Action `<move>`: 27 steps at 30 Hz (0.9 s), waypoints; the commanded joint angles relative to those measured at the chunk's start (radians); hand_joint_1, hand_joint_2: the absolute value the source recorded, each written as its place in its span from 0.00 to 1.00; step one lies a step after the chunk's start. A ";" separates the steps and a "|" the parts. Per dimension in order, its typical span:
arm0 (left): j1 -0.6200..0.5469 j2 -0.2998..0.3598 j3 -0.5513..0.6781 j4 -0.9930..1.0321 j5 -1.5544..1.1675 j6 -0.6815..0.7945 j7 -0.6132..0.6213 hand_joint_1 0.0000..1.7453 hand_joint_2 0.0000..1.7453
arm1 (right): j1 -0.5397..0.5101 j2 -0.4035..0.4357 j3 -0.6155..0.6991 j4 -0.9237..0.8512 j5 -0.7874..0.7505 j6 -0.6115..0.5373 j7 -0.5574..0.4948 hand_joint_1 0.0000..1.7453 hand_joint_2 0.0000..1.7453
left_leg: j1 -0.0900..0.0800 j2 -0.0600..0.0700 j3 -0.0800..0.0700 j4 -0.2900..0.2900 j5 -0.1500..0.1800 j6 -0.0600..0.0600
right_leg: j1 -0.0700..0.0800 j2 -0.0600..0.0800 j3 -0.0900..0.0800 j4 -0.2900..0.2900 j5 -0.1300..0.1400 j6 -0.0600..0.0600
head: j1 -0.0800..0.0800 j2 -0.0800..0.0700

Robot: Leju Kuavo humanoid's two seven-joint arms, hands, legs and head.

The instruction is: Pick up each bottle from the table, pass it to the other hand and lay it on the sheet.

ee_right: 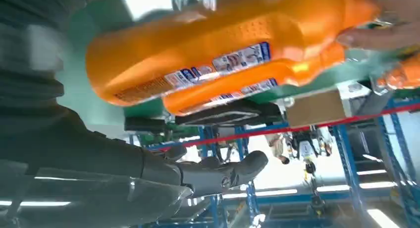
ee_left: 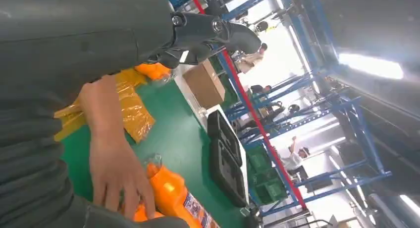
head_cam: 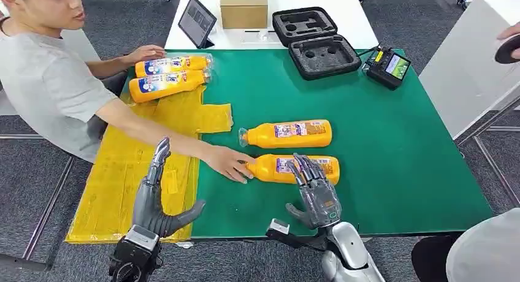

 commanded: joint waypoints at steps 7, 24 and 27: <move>0.024 -0.015 -0.024 0.037 0.003 -0.014 0.003 0.00 1.00 | -0.251 -0.047 0.003 0.500 -0.047 -0.005 0.046 0.00 1.00 | 0.000 0.001 0.004 -0.001 -0.001 -0.001 | 0.000 0.003 0.004 -0.002 0.000 -0.001 | 0.000 0.000; 0.027 -0.024 -0.034 0.045 -0.004 -0.013 0.003 0.00 1.00 | -0.316 -0.039 0.000 0.598 -0.038 0.004 0.047 0.00 1.00 | 0.000 0.000 0.007 -0.001 -0.001 -0.001 | 0.000 0.002 0.007 -0.001 0.000 -0.001 | 0.000 0.000; 0.026 -0.031 -0.039 0.051 -0.015 -0.007 0.003 0.00 1.00 | -0.340 -0.027 0.001 0.634 -0.047 0.021 0.034 0.00 1.00 | 0.001 -0.001 0.010 -0.001 -0.001 -0.001 | 0.000 0.002 0.009 -0.001 -0.001 -0.001 | 0.000 0.000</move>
